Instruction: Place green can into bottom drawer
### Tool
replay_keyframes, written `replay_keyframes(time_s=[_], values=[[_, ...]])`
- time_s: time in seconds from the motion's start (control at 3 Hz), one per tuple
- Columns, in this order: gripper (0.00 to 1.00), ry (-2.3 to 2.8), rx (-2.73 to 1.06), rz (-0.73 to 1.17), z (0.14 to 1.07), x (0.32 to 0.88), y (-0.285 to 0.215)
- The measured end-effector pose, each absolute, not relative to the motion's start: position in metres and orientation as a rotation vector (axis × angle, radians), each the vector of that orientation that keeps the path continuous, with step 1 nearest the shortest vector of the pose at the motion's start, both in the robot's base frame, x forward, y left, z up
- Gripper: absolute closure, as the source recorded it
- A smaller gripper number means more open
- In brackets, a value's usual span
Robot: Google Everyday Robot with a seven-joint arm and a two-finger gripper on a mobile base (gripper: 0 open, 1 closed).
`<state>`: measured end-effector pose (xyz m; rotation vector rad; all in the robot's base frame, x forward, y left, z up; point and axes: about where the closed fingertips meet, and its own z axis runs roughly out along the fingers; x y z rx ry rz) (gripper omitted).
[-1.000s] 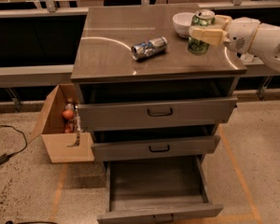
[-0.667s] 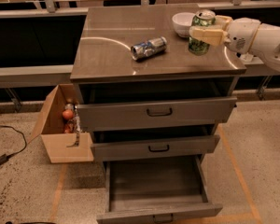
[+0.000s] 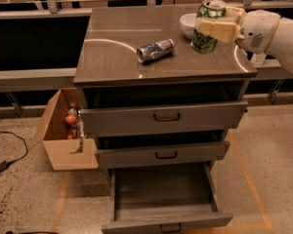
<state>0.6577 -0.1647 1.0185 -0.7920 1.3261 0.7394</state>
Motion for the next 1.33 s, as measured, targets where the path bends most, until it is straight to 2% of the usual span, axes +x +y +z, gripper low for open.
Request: replay_keyframes(time_s=[0.33,0.67,1.0,1.33], values=[[1.00,1.293,-0.732,0.837,1.021,0.580,-0.146],[1.00,1.345,-0.772,1.000,0.953,0.525,-0.111],[1.00,1.446,-0.837,1.027,0.885,0.490,-0.089],[1.00,1.475,-0.858,1.066,0.865,0.477,-0.074]])
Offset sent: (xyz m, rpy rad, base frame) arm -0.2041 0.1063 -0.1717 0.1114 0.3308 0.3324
